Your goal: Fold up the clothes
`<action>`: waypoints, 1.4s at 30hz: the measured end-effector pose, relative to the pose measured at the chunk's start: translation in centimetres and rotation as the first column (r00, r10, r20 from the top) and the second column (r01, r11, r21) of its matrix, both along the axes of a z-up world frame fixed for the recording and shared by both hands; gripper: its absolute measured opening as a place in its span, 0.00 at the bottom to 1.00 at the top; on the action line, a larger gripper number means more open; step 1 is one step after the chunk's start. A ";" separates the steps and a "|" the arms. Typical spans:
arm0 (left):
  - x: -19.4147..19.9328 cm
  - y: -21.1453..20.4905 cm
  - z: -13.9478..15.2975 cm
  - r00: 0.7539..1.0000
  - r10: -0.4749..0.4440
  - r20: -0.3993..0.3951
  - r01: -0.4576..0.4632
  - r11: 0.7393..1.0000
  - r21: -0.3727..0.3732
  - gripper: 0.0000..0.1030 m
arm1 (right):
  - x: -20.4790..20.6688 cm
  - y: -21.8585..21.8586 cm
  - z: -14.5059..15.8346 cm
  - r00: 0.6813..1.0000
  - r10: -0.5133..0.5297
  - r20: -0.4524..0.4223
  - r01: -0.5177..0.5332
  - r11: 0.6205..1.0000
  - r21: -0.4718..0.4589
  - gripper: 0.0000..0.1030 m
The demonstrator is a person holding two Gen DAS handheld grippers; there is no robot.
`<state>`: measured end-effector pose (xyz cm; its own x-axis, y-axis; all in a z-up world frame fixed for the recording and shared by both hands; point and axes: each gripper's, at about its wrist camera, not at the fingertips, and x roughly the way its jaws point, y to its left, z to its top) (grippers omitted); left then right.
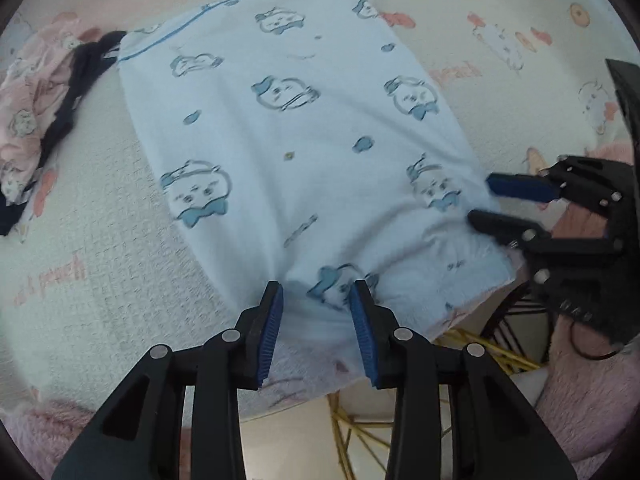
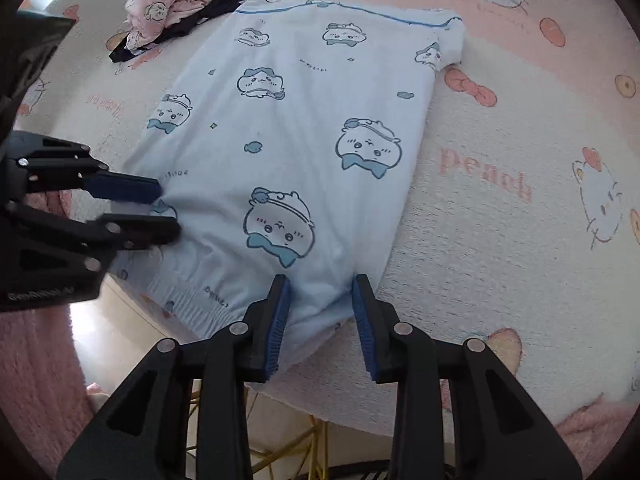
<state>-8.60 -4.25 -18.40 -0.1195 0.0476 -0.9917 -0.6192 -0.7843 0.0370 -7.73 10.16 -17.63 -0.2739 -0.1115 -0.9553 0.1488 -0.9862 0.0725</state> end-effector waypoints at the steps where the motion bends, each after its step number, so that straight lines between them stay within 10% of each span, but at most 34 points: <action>1: 0.0 -0.2 0.3 0.999 0.017 -0.037 -0.018 0.999 -0.028 0.37 | 0.3 0.7 0.3 1.000 -0.025 0.005 0.025 0.999 -0.019 0.33; 5: 0.3 0.0 1.3 0.999 0.033 0.022 -0.037 0.984 0.172 0.37 | 0.9 0.3 1.3 1.000 -0.024 -0.019 0.023 0.998 -0.055 0.33; 9: 0.6 -0.4 -0.1 0.999 0.002 0.044 -0.005 0.997 0.079 0.47 | 1.8 -0.3 0.9 1.000 -0.010 0.016 0.011 0.999 -0.044 0.33; 16: -1.9 -4.9 2.4 0.981 0.175 0.086 -0.190 0.959 0.210 0.51 | 3.1 2.7 2.2 0.996 -0.091 0.010 0.091 0.988 -0.125 0.36; 20: -4.4 -5.0 1.9 0.975 0.214 0.058 -0.221 0.963 0.154 0.51 | 1.6 1.9 2.2 0.994 -0.111 -0.007 0.110 0.985 -0.130 0.37; 27: -9.6 -1.3 3.5 0.994 0.077 -0.082 -0.054 0.966 0.254 0.51 | -2.8 1.9 3.8 0.992 -0.110 -0.060 0.106 0.992 -0.062 0.37; 35: -8.3 2.3 -0.1 0.983 -0.168 -0.079 0.176 0.979 0.104 0.52 | -8.5 0.2 0.0 0.999 -0.031 -0.040 0.034 0.998 0.058 0.37; 39: -9.5 -0.7 0.7 0.989 -0.141 -0.049 0.141 0.990 -0.007 0.52 | -7.4 3.5 -0.3 0.995 -0.094 -0.024 0.095 0.994 0.057 0.37; 42: -10.7 -1.3 1.9 0.994 -0.083 -0.074 0.090 0.992 0.086 0.52 | -6.9 5.6 0.2 0.987 -0.158 -0.028 0.159 0.986 0.049 0.38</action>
<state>-19.28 -5.54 -16.50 -0.1806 0.1488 -0.9722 -0.6832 -0.7301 0.0152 -14.59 15.75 -17.39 -0.3069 -0.0164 -0.9516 -0.0087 -0.9998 0.0201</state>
